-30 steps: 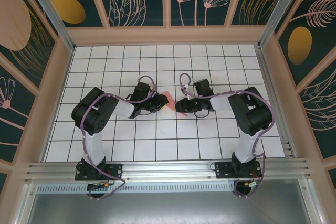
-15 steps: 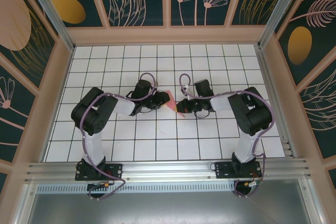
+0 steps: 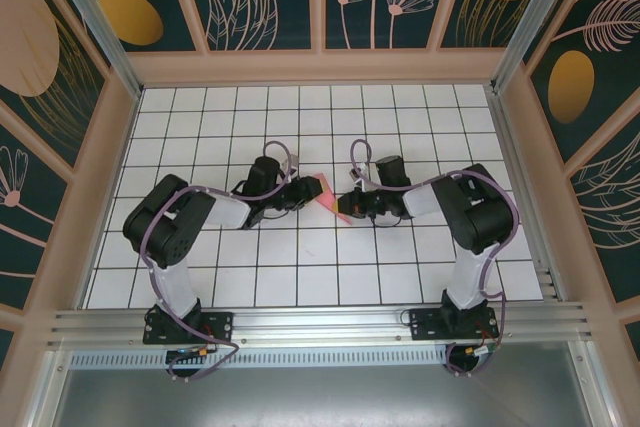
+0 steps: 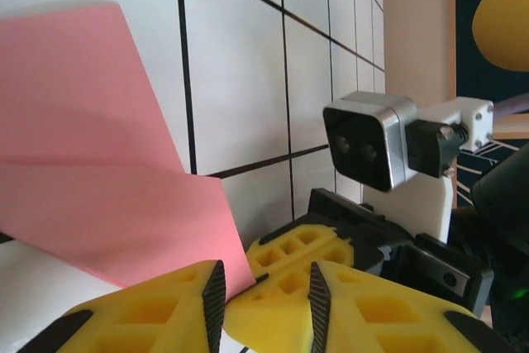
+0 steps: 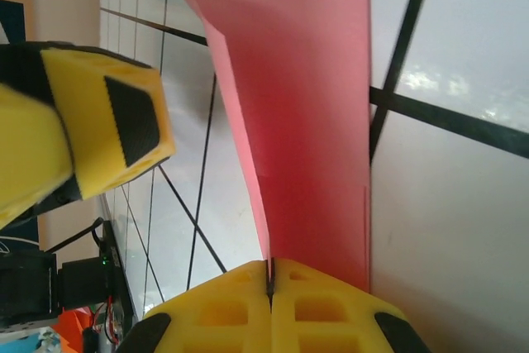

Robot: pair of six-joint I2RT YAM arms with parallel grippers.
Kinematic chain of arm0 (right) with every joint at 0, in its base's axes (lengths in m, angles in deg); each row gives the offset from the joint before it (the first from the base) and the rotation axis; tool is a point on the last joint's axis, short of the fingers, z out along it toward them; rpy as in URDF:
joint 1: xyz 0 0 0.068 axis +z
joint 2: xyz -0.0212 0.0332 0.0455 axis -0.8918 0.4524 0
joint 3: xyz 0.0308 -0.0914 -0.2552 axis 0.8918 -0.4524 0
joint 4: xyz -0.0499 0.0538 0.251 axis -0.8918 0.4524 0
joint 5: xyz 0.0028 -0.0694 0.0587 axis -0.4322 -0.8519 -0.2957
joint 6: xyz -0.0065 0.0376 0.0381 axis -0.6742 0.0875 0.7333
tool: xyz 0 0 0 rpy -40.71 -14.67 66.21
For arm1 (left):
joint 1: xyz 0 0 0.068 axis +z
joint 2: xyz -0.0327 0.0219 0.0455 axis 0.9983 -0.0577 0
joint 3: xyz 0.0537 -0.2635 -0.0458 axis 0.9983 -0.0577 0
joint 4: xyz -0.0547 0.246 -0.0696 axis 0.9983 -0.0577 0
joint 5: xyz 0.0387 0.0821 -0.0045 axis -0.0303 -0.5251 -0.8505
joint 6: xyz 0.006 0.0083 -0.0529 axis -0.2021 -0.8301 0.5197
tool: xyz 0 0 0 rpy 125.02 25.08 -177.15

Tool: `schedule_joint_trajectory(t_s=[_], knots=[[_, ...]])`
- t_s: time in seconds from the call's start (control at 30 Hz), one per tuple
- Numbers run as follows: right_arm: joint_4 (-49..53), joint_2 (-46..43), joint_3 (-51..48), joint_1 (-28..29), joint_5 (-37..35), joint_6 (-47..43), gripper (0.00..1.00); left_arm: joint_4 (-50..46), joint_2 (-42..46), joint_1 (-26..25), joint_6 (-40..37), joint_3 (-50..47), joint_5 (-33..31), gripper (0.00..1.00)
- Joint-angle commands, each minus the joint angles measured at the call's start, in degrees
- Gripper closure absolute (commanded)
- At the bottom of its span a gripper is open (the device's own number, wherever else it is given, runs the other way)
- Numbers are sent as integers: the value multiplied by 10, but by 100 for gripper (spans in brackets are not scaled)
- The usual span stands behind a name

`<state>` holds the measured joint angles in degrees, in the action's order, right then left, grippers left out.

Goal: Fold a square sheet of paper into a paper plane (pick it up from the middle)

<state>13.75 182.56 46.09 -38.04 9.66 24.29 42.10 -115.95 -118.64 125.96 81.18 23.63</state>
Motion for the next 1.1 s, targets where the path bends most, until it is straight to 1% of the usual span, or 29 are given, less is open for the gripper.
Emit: schedule_joint_trajectory(t_s=[0.0,0.33,0.53,0.77,1.07], knots=[[-13,18,-4,-4,7,25,100,37,-11,-9,5,-3,12,65],[2,34,-3,-7,-8,46,100,41,-30,-17,6,-1,14,69],[18,40,1,-8,-18,52,100,24,-45,-19,8,8,8,73],[32,44,5,-7,-24,54,100,3,-59,-19,10,22,-2,75],[54,41,15,-6,-26,46,100,-76,-73,-19,8,45,-30,78]])
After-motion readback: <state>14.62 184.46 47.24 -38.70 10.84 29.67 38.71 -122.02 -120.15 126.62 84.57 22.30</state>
